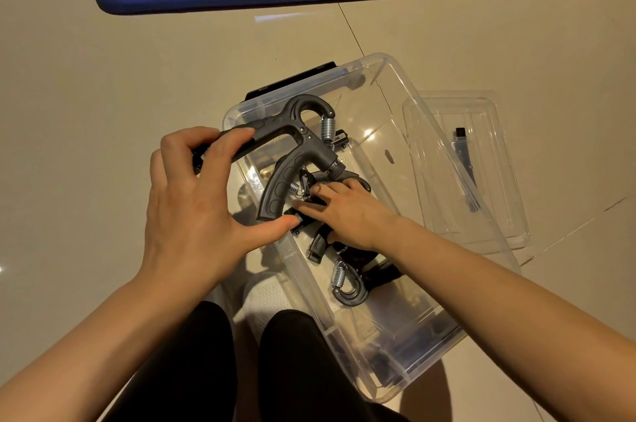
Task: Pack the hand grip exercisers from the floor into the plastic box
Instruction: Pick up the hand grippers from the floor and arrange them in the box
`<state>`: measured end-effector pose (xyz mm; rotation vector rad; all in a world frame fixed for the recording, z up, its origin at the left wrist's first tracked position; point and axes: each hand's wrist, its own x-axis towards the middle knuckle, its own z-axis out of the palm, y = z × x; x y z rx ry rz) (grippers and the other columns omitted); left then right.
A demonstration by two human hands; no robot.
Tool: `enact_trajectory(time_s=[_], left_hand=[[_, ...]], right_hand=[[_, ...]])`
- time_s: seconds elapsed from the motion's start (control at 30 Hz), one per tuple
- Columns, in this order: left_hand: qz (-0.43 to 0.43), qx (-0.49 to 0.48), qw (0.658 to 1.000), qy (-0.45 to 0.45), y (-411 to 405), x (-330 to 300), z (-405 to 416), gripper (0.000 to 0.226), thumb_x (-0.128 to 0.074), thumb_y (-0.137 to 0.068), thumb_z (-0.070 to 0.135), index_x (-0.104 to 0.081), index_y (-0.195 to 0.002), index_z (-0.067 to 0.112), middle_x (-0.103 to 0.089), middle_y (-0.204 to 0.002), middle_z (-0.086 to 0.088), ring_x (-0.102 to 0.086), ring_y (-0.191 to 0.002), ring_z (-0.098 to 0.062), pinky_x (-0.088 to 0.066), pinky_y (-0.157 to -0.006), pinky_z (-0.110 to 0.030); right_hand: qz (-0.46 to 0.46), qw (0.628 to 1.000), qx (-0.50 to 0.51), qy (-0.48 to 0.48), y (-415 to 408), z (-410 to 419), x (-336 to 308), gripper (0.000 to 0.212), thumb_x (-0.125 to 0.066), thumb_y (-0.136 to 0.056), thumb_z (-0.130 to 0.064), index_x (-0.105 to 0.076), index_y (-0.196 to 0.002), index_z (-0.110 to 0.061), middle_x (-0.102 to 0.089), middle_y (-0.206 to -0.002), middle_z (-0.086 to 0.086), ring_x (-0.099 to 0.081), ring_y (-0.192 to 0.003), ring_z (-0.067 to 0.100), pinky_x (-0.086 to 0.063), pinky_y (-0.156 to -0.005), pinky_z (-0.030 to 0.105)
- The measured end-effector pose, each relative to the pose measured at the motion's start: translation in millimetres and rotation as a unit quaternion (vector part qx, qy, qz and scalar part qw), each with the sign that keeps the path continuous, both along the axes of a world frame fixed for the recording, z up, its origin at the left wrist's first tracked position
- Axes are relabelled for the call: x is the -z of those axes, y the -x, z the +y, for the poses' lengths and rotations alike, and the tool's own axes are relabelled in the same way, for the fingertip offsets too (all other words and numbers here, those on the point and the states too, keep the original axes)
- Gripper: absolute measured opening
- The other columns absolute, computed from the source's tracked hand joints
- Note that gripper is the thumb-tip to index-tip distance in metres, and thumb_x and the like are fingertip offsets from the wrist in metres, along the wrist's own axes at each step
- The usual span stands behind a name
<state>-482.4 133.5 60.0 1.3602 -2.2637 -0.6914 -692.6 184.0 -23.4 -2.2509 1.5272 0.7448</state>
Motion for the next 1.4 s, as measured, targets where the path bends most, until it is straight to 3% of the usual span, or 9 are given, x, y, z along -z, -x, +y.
enact_trajectory(time_s=[0.3, 0.43, 0.5, 0.6, 0.67, 0.77, 0.9, 1.2, 1.4], left_hand=[[0.003, -0.003, 1.000, 0.005, -2, 2, 0, 0.102, -0.065, -0.048, 0.077, -0.045, -0.132, 0.024, -0.032, -0.125, -0.006, -0.037, -0.114, -0.027, -0.044, -0.091, -0.043], [-0.005, -0.013, 1.000, 0.002, -3, 4, 1, 0.095, -0.058, -0.052, 0.073, -0.043, -0.133, 0.027, -0.031, -0.127, -0.002, -0.040, -0.115, -0.025, -0.031, -0.099, -0.043], [0.014, -0.016, 1.000, -0.011, -3, 5, 2, 0.095, -0.061, -0.051, 0.072, -0.041, -0.133, 0.028, -0.029, -0.127, 0.000, -0.038, -0.116, -0.023, -0.038, -0.098, -0.046], [0.045, -0.031, 0.998, -0.030, -1, 6, 6, 0.100, -0.073, -0.049, 0.066, -0.038, -0.135, 0.028, -0.027, -0.129, 0.003, -0.037, -0.118, -0.022, -0.045, -0.094, -0.046], [0.056, -0.037, 0.997, -0.034, 1, 6, 8, 0.102, -0.078, -0.049, 0.065, -0.038, -0.135, 0.027, -0.027, -0.128, 0.005, -0.037, -0.119, -0.023, -0.044, -0.096, -0.044], [0.056, -0.033, 0.998, -0.017, 1, 6, 6, 0.098, -0.068, -0.052, 0.069, -0.037, -0.135, 0.027, -0.028, -0.128, 0.002, -0.040, -0.118, -0.024, -0.045, -0.093, -0.046], [0.072, -0.062, 0.995, -0.033, 5, 8, 10, 0.096, -0.066, -0.052, 0.068, -0.037, -0.134, 0.029, -0.028, -0.127, 0.005, -0.039, -0.117, -0.020, -0.046, -0.093, -0.045], [0.099, -0.071, 0.991, -0.048, 10, 7, 15, 0.090, -0.068, -0.056, 0.057, -0.034, -0.135, 0.030, -0.026, -0.130, 0.004, -0.036, -0.121, -0.018, -0.045, -0.094, -0.046], [0.098, 0.075, 0.991, -0.048, 6, 3, 16, 0.096, -0.065, -0.062, 0.066, -0.024, -0.142, 0.031, -0.028, -0.141, -0.001, -0.033, -0.128, -0.017, -0.037, -0.103, -0.042]], right_hand=[[-0.029, 0.998, 0.040, -0.029, -1, 6, -2, 0.080, -0.063, -0.085, -0.026, -0.014, -0.149, -0.032, -0.027, -0.150, 0.013, -0.033, -0.132, 0.034, -0.026, -0.108, 0.048], [-0.150, 0.979, 0.134, 0.037, -12, 30, -18, 0.073, -0.064, -0.084, -0.022, -0.026, -0.147, -0.029, -0.036, -0.144, 0.010, -0.030, -0.134, 0.028, -0.028, -0.109, 0.042], [-0.294, 0.901, 0.295, 0.118, -25, 43, -39, 0.050, -0.063, -0.087, -0.023, -0.048, -0.135, -0.024, -0.054, -0.125, -0.001, -0.049, -0.117, 0.015, -0.043, -0.096, 0.031], [-0.480, 0.674, 0.532, 0.180, -40, 42, -78, 0.012, -0.061, -0.090, -0.020, -0.069, -0.099, -0.021, -0.070, -0.091, -0.008, -0.064, -0.089, 0.007, -0.051, -0.080, 0.023], [-0.551, 0.551, 0.615, 0.116, -50, 30, -98, 0.013, -0.058, -0.091, -0.023, -0.071, -0.089, -0.020, -0.073, -0.085, -0.001, -0.068, -0.085, 0.015, -0.053, -0.079, 0.024], [-0.586, 0.465, 0.664, -0.005, -67, 13, -110, 0.017, -0.058, -0.090, -0.026, -0.071, -0.086, -0.016, -0.071, -0.081, 0.004, -0.067, -0.079, 0.015, -0.052, -0.075, 0.020], [-0.606, 0.372, 0.703, 0.000, -82, 5, -109, 0.009, -0.061, -0.088, -0.012, -0.068, -0.093, -0.010, -0.064, -0.074, 0.002, -0.059, -0.067, 0.007, -0.050, -0.062, 0.015], [-0.612, 0.339, 0.714, 0.030, -91, 12, -107, 0.028, -0.067, -0.082, -0.004, -0.063, -0.109, -0.005, -0.069, -0.072, -0.004, -0.064, -0.066, 0.001, -0.050, -0.063, 0.012], [-0.602, 0.344, 0.717, 0.068, -55, 23, -113, 0.015, -0.062, -0.084, -0.003, -0.067, -0.097, -0.008, -0.070, -0.077, 0.004, -0.066, -0.068, 0.014, -0.053, -0.061, 0.020]])
